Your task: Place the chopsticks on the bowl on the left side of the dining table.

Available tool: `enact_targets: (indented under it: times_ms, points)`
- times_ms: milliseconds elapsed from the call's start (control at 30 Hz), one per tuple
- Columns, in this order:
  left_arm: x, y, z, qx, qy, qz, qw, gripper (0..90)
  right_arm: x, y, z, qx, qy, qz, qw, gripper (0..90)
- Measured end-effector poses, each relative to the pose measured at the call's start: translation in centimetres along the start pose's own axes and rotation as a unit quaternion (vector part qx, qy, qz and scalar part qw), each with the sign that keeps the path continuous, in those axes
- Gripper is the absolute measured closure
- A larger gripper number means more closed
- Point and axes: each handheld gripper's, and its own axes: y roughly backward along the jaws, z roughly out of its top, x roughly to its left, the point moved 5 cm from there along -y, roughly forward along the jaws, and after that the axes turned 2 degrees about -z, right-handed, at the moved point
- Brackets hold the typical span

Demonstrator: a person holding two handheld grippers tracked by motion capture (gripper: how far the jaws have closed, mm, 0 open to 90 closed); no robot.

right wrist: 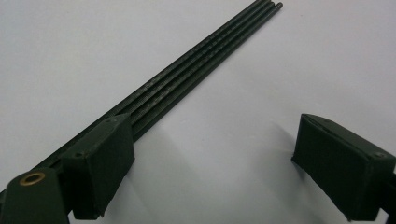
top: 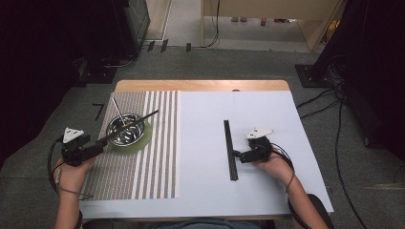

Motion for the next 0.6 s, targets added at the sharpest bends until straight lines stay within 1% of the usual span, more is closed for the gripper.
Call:
enact_targets:
  times_ms: [67,133,233,367,533,600]
  points:
    - [0.05,-0.15,0.02,0.001,0.003,-0.005,1.0,29.8,0.02,0.02,-0.01,0.001,-0.001,0.0,1.0,11.8]
    - [0.1,-0.28,-0.02,0.009,0.004,-0.011,0.9999,29.8,0.02,0.02,-0.01,0.001,-0.002,0.0,1.0,11.8]
    - [0.1,-0.33,0.04,0.008,0.001,-0.01,0.9999,30.3,0.02,0.02,-0.01,0.001,-0.002,0.0,1.0,11.8]
    - [0.23,-0.38,0.17,0.003,0.005,-0.011,0.9999,30.4,0.02,0.01,-0.01,0.001,-0.002,0.0,1.0,11.8]
    - [0.57,-0.6,0.41,0.002,0.004,-0.006,1.0,30.4,0.02,0.02,-0.01,0.001,-0.002,0.0,1.0,11.8]
    - [0.63,-0.64,0.44,0.004,-0.002,-0.004,1.0,30.4,0.02,0.01,-0.01,0.001,-0.002,0.0,1.0,11.8]
